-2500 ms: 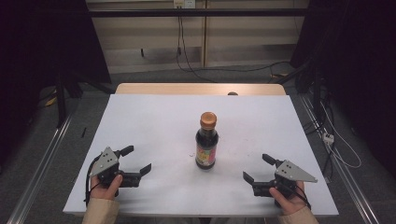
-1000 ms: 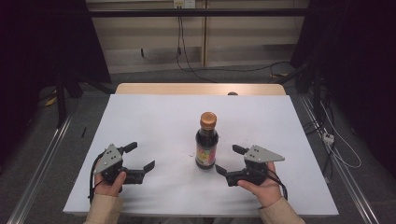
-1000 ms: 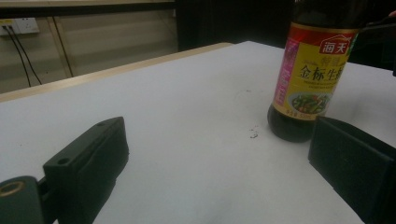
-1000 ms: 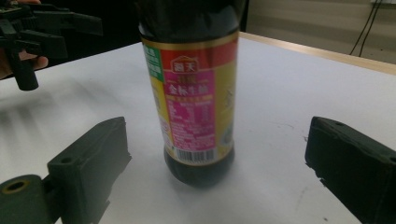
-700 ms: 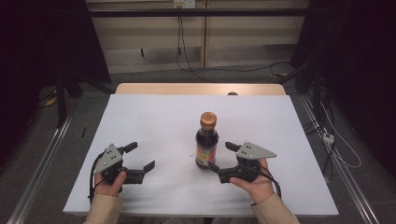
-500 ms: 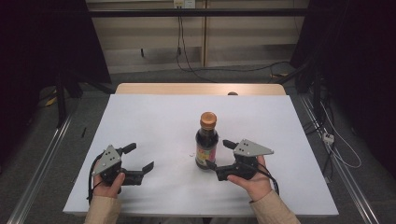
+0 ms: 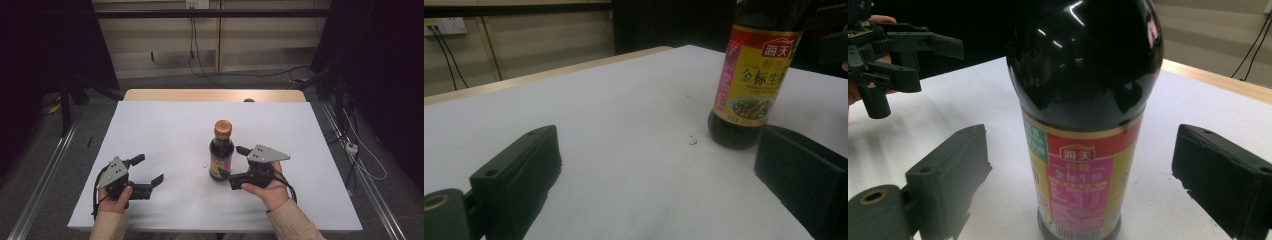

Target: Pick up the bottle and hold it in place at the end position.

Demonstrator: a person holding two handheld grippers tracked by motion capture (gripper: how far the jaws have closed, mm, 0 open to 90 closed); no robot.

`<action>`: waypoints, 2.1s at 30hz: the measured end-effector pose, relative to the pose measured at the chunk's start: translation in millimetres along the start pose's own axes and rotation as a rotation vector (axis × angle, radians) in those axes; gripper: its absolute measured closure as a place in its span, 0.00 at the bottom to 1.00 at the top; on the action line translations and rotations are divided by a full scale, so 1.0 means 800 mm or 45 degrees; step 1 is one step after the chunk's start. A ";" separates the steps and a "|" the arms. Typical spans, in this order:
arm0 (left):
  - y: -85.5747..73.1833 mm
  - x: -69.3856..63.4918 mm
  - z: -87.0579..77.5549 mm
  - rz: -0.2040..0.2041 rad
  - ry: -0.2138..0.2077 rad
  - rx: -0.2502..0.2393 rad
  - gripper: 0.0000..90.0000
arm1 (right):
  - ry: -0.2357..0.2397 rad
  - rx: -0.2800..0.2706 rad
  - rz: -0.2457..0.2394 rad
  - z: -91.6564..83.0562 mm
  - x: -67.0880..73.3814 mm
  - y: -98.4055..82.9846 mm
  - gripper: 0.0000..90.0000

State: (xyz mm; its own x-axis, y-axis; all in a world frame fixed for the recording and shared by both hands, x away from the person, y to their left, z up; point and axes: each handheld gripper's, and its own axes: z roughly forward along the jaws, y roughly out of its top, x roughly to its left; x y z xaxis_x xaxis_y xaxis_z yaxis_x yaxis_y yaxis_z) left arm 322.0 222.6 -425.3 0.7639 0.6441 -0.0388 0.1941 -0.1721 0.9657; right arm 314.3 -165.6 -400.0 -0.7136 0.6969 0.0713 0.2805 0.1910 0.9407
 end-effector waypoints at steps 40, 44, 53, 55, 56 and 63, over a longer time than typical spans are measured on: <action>-0.001 -0.002 0.004 0.012 -0.020 0.006 0.05 | 0.006 -0.032 0.017 0.029 -0.001 0.024 0.29; -0.001 -0.003 0.002 0.003 -0.021 0.003 0.05 | 0.021 -0.044 0.011 0.032 -0.003 0.023 0.29; -0.001 -0.003 0.003 0.014 -0.024 0.008 0.05 | 0.039 -0.049 -0.001 0.039 -0.006 0.022 0.30; -0.001 -0.002 0.003 0.019 -0.026 0.012 0.05 | 0.034 -0.045 -0.020 0.038 -0.005 0.022 0.30; -0.001 -0.002 0.004 0.020 -0.026 0.012 0.05 | 0.036 -0.048 -0.025 0.038 -0.006 0.022 0.31; 0.000 -0.003 0.004 0.012 -0.030 0.006 0.05 | 0.085 -0.059 -0.035 0.039 -0.014 0.022 0.31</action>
State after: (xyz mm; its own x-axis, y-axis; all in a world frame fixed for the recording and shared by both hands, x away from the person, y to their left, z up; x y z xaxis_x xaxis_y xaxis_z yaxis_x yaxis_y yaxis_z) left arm 322.1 218.5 -426.4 0.7802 0.6245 -0.0357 0.1897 -0.1818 0.9649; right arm 347.4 -148.0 -394.4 -0.7625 0.6436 0.0657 0.2310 0.1760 0.9569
